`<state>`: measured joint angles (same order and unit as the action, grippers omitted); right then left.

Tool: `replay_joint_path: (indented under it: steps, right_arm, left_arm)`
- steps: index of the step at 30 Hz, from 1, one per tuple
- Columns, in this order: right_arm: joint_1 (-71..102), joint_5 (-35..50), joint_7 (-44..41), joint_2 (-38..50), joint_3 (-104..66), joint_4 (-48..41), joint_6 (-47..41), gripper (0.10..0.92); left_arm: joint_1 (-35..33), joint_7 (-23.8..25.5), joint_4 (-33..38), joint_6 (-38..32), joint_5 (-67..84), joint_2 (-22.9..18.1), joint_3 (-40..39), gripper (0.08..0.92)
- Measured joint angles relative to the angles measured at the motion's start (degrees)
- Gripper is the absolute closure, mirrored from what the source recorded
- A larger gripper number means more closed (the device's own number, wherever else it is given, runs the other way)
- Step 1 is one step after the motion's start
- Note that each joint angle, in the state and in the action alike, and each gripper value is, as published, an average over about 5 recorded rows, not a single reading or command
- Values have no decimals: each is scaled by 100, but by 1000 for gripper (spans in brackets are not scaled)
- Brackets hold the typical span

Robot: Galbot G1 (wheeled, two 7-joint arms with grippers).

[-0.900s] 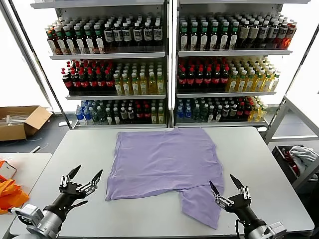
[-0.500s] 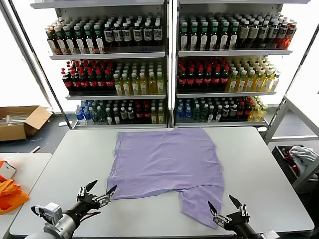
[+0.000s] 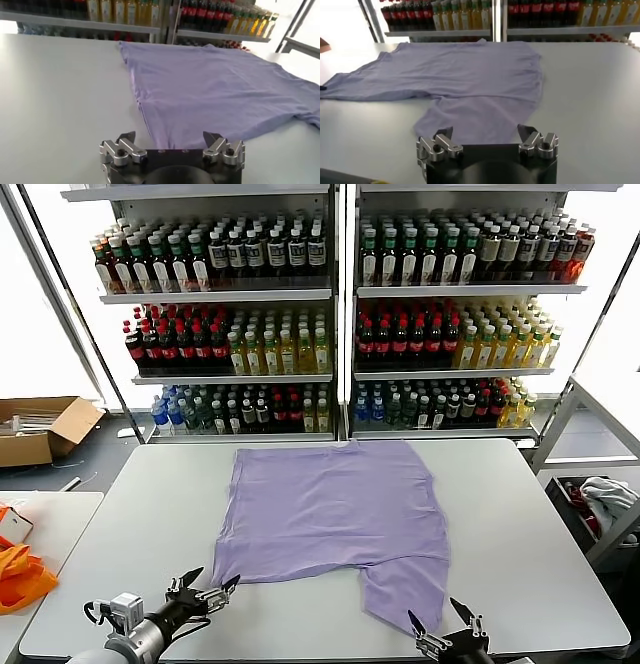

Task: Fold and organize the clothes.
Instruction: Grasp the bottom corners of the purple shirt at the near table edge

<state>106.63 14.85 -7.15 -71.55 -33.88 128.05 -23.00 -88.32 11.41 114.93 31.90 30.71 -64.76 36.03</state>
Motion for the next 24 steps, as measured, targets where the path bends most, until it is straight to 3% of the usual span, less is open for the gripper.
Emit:
replay_joint_path:
  steps: [4, 7, 19, 24]
  right_arm:
    - [5, -34, -18, -6, 46, -67, -7, 466]
    - [-15, -41, -56, -8, 72, -119, -6, 553]
    - [-47, 28, -184, -59, 167, -181, 1, 887]
    - [-22, 86, -246, -75, 140, -168, 67, 917]
  left_arm:
    - [45, -11, -100, 4, 79, -22, -40, 195]
    - [78, -23, -164, 2, 129, -43, -67, 253]
    - [33, -60, -228, 20, 253, -103, -128, 597]
    - [21, -71, -242, 22, 276, -154, -176, 727]
